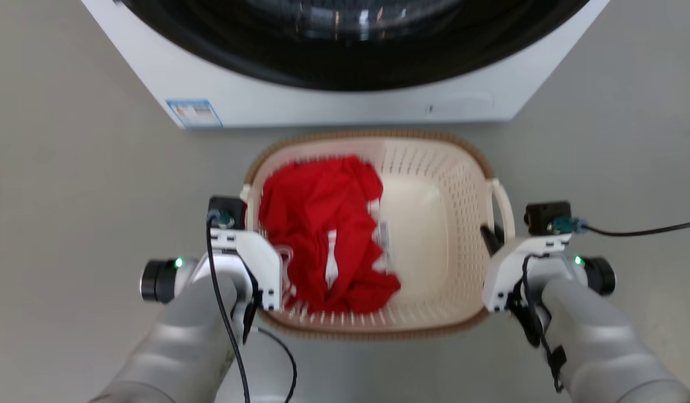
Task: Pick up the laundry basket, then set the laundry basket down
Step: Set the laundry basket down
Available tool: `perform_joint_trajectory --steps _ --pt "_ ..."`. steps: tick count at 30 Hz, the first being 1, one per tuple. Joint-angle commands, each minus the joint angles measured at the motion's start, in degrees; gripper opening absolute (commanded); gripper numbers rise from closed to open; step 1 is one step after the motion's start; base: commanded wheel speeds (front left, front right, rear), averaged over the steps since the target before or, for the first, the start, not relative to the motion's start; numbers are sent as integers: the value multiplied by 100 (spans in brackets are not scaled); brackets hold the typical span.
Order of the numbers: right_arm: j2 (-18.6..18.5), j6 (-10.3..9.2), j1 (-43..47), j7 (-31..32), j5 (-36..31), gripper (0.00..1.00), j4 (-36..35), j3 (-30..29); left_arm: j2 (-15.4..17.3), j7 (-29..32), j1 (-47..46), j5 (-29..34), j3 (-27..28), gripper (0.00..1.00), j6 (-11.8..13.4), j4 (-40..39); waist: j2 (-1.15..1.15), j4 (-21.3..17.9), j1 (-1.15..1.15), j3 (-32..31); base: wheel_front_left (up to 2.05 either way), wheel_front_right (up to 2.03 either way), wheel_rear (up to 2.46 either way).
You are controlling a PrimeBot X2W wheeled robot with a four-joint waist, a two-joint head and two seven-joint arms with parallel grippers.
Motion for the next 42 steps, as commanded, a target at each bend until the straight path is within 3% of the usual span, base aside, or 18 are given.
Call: perform_joint_trajectory --steps 1,13,33,42 --pt "142 45 -98 -210 -30 0 -99 99 55 -119 -251 80 100 0 64 -10 0 -6 0 443 0 0 0" --pt "142 45 -771 -706 -403 0 128 -274 49 -666 -895 50 273 0 89 87 0 172 0 1443 0 0 0" --pt "142 45 -1115 -715 -2443 0 -70 -2289 28 -783 -1467 53 201 0 -4 26 0 321 0 2364 0 0 0" --pt "142 45 -1050 -716 -2877 0 -279 -2747 28 -804 -1750 64 152 0 -17 81 0 316 0 2598 0 0 0"
